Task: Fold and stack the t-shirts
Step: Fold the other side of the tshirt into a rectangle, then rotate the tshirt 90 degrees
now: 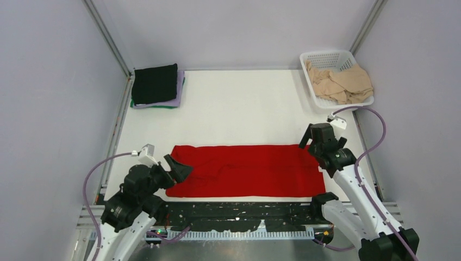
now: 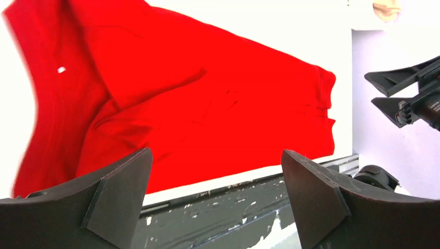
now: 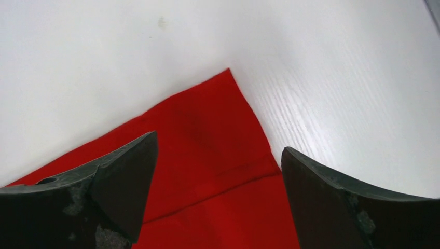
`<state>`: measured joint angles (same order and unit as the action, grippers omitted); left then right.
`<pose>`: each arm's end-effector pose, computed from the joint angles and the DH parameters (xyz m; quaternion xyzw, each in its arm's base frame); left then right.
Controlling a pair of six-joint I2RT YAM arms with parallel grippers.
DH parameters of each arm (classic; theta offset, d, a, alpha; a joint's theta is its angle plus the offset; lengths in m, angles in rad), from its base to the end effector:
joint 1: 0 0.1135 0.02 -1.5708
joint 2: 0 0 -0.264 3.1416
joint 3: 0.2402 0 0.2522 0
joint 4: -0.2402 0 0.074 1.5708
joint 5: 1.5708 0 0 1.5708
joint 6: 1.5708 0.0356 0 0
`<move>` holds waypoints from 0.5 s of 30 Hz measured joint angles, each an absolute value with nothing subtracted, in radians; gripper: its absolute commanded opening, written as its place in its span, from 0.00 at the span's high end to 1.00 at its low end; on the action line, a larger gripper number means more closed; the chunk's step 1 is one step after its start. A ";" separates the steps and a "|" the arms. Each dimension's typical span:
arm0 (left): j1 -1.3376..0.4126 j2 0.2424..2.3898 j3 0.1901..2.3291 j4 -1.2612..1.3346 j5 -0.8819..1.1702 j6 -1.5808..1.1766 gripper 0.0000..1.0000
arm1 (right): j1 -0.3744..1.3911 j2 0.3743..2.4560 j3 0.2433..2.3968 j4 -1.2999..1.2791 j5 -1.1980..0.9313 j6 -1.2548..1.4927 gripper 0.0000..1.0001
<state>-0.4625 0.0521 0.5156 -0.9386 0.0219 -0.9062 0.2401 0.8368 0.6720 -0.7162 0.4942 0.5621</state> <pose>0.0409 -0.0213 0.2403 -0.1823 0.8339 -0.3365 0.3976 0.1611 0.0220 0.2473 0.2279 0.8875 -0.0839 0.3917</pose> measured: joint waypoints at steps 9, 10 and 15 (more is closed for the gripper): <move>-0.463 0.650 0.333 -0.411 0.159 -0.932 0.00 | 0.240 0.917 0.567 -0.418 0.063 0.496 0.04; -0.463 0.712 0.320 -0.369 0.159 -0.939 0.00 | 0.240 0.969 0.562 -0.374 0.002 0.493 0.05; -0.439 0.978 0.367 -0.216 0.132 -0.985 0.00 | 0.242 1.198 0.560 -0.245 -0.201 0.482 0.05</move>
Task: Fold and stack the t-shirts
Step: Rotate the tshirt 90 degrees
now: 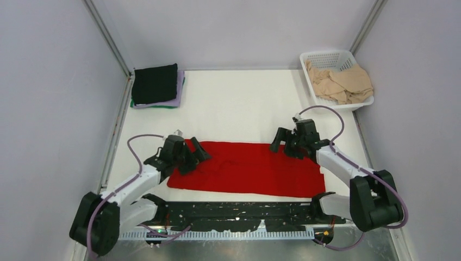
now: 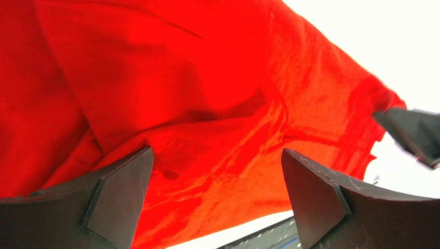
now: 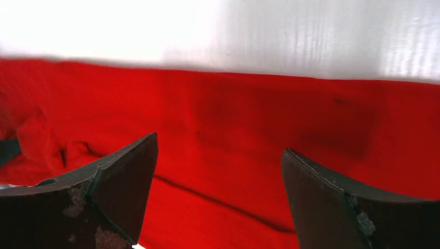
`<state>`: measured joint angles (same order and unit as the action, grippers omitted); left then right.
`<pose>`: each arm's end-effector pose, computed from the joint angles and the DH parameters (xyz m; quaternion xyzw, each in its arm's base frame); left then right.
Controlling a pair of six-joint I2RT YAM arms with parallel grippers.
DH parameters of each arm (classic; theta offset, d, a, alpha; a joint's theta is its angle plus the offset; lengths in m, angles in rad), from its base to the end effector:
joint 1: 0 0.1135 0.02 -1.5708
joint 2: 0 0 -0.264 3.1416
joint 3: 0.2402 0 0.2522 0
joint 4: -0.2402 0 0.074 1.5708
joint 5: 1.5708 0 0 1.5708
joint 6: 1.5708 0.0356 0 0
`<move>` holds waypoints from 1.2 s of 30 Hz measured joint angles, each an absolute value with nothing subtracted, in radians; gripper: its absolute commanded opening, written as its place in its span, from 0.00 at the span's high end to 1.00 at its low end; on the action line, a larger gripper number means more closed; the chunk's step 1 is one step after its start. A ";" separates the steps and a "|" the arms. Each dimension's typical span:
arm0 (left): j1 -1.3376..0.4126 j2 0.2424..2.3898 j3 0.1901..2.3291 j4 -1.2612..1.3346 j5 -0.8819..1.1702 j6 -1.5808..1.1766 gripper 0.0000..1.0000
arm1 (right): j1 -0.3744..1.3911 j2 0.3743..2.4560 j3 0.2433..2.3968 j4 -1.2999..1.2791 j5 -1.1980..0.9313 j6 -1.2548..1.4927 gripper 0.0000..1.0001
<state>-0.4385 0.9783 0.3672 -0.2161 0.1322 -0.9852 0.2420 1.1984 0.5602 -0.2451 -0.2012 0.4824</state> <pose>0.1624 -0.0814 0.1606 -0.2279 0.9016 -0.2834 0.2343 0.2173 0.0610 0.1775 0.0787 0.9340 0.2072 0.2801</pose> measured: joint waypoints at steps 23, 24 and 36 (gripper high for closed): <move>-0.226 2.380 1.935 -0.405 0.305 -1.201 0.00 | 0.532 1.319 0.570 -0.169 -0.337 0.499 0.04; -0.226 2.413 1.986 -0.413 0.318 -1.216 0.00 | 0.574 1.339 0.583 -0.164 -0.346 0.501 0.05; -0.273 2.673 2.341 -0.326 0.359 -1.507 0.00 | 0.850 1.604 0.820 -0.146 -0.417 0.492 0.05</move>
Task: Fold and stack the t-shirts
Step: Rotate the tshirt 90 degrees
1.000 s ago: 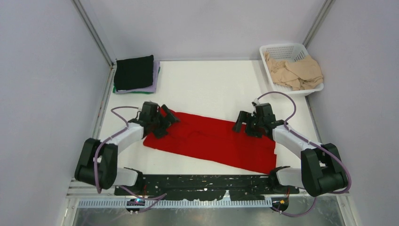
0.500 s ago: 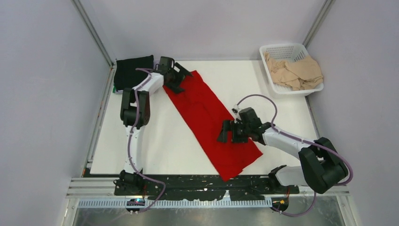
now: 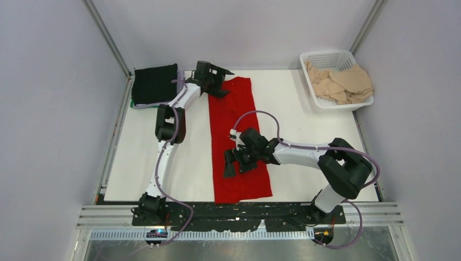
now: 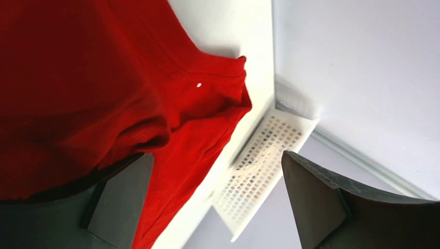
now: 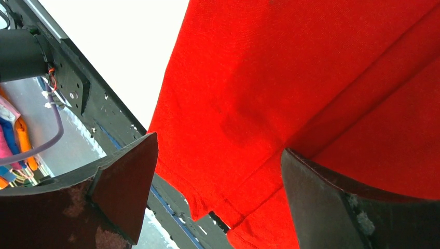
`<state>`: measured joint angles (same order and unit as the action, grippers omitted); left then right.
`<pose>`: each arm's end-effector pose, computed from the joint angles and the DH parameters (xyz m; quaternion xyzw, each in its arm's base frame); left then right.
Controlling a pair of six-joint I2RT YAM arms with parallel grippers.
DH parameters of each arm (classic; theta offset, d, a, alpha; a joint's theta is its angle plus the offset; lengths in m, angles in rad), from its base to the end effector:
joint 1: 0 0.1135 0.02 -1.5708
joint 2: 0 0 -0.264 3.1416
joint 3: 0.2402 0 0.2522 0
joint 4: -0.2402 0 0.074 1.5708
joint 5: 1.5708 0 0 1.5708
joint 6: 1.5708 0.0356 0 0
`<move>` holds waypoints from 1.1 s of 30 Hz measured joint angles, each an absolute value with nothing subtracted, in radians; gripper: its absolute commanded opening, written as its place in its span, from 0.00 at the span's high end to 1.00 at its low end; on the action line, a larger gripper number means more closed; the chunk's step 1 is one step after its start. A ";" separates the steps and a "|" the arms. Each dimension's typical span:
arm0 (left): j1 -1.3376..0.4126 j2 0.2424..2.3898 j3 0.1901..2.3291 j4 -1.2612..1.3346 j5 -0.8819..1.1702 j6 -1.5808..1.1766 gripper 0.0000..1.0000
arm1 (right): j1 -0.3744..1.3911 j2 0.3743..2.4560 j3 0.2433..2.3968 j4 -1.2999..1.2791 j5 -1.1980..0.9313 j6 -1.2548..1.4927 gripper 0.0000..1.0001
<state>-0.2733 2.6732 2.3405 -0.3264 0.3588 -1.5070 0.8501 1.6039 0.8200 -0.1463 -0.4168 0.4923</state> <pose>0.5662 -0.1717 0.1437 -0.4470 0.7661 -0.4375 0.1481 0.1926 0.2411 0.1615 -0.2293 0.9022 0.3453 0.1191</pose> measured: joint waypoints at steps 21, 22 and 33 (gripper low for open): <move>-0.358 2.660 2.374 -0.242 0.109 -1.441 0.00 | 0.662 1.099 0.744 -0.292 0.020 0.551 0.05; -0.359 2.618 2.332 -0.251 0.116 -1.403 0.00 | 0.644 1.050 0.714 -0.293 0.038 0.558 0.05; -0.419 1.767 1.761 -0.377 0.215 -0.934 0.00 | 0.598 0.830 0.548 -0.381 0.072 0.576 0.02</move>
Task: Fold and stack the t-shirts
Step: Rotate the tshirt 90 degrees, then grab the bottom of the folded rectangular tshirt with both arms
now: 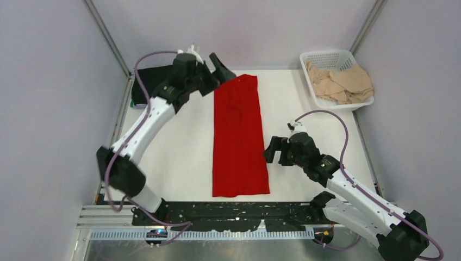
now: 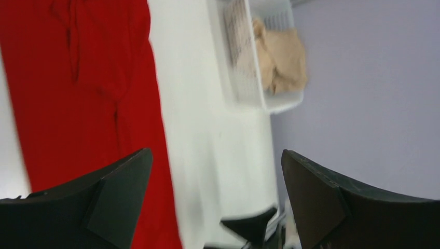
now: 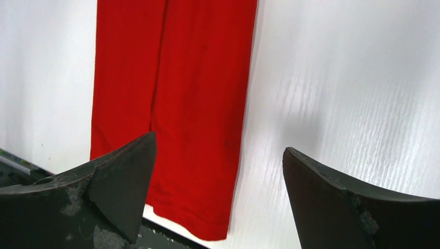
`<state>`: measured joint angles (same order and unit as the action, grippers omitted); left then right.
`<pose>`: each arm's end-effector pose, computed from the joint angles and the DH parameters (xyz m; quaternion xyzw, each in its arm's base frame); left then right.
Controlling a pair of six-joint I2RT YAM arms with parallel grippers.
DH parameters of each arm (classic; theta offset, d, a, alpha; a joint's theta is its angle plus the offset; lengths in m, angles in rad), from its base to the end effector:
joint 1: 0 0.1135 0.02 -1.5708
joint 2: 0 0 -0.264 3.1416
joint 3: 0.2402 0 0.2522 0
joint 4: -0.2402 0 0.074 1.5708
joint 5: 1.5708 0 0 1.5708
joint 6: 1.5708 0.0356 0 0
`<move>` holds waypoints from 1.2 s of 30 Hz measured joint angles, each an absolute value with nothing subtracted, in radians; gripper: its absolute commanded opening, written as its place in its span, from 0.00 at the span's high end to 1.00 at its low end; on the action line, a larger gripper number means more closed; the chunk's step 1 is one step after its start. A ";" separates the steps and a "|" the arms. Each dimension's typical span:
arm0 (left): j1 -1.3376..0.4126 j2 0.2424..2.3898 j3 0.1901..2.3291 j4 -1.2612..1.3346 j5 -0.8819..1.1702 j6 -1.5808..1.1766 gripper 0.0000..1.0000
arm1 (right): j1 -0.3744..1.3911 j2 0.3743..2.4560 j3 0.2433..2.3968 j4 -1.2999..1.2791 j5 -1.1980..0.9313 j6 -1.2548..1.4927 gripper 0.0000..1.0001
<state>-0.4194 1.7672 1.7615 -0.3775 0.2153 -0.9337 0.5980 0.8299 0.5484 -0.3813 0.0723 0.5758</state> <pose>0.3784 -0.1770 0.3904 -0.1514 0.8122 -0.4177 0.3780 0.1503 0.0993 0.2305 0.0059 0.8982 0.2157 0.3829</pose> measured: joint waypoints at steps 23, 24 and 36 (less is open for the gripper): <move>-0.902 0.776 0.321 -0.480 0.035 -1.020 0.41 | 0.593 0.797 0.290 -0.453 -0.343 0.559 0.50; -0.908 0.786 0.321 -0.463 0.038 -1.027 0.43 | 0.593 0.806 0.287 -0.440 -0.351 0.560 0.51; -0.945 1.025 0.343 -0.241 0.083 -1.070 0.82 | 0.594 0.898 0.257 -0.294 -0.414 0.596 0.72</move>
<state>-0.9455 1.0252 0.3428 -0.2405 0.0830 -1.0698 0.5938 0.8978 0.2569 -0.2943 -0.4145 0.5964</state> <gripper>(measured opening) 0.348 0.343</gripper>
